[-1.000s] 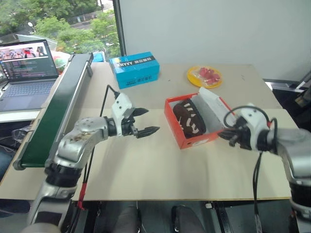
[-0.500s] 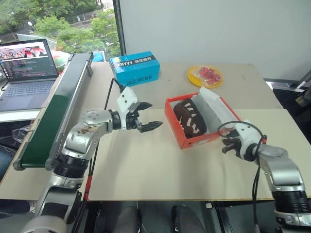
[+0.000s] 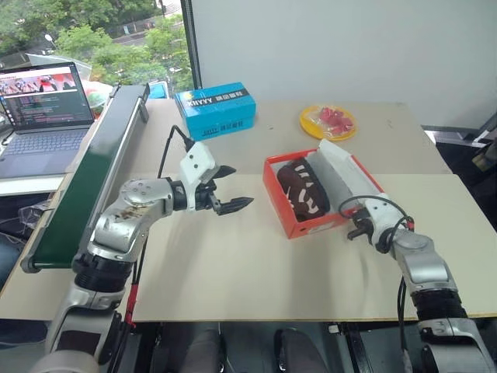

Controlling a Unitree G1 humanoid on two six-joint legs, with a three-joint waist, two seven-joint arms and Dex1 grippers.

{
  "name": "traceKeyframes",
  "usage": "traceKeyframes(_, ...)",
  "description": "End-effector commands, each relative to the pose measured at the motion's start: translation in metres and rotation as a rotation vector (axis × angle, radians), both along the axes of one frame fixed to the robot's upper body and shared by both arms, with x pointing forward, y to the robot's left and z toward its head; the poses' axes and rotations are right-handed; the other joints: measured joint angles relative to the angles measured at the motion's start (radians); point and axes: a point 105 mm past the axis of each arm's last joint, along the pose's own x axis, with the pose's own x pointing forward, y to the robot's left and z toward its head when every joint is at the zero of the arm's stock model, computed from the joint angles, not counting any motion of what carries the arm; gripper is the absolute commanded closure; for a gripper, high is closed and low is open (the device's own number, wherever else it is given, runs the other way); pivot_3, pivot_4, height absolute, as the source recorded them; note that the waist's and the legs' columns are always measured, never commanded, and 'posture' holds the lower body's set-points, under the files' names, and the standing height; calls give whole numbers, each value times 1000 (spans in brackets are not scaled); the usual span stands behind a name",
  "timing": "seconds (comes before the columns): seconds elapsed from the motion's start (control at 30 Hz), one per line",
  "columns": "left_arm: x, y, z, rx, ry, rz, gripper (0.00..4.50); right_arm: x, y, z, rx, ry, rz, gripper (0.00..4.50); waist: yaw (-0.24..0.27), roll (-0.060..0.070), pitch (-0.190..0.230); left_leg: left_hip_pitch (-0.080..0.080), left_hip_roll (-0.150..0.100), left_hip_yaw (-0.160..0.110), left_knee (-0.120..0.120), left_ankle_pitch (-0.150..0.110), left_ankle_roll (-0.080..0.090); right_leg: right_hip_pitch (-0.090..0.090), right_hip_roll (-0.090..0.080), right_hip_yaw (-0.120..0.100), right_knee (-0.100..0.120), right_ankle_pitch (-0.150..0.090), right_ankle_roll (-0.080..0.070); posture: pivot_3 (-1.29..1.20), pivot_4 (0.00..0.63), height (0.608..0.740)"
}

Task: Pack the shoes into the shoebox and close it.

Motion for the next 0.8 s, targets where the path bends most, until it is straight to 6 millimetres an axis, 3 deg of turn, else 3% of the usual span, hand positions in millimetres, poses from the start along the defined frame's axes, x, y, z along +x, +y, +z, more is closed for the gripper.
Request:
traceKeyframes(0.03,-4,3,15,-11,-52,9,0,14,-13,23,23,-150,-105,4472,-2,0,0,0,0,0,0,0,0,0,0,0,0,0,0,0,150,740)
traceKeyframes(0.2,-7,2,10,-2,-38,4,0,22,-4,73,267,-483,-135,4472,-3,0,0,0,0,0,0,0,-1,0,0,0,0,0,0,0,150,740)
traceKeyframes(0.33,-8,2,7,5,-33,4,0,15,7,93,362,-597,-66,4472,-3,0,0,0,1,0,0,0,-1,0,0,0,1,0,0,0,150,740)
traceKeyframes(0.37,-7,2,7,4,-32,4,0,12,17,99,367,-612,-4,4472,-3,0,0,0,1,0,0,0,-1,0,0,0,1,0,0,0,150,740)
traceKeyframes(0.5,-7,0,5,8,-28,-4,0,1,62,123,374,-620,235,4472,-3,0,0,0,1,0,0,0,0,0,0,0,2,0,0,0,150,740)
traceKeyframes(0.6,-6,0,4,7,-27,-5,0,-12,90,129,396,-547,396,4472,-7,0,0,0,1,0,0,0,0,0,1,1,5,0,0,0,150,740)
traceKeyframes(0.8,-6,-1,3,4,-28,-2,0,-26,108,135,396,-425,531,4472,2,0,0,0,0,0,0,0,0,1,0,0,5,0,0,0,150,740)
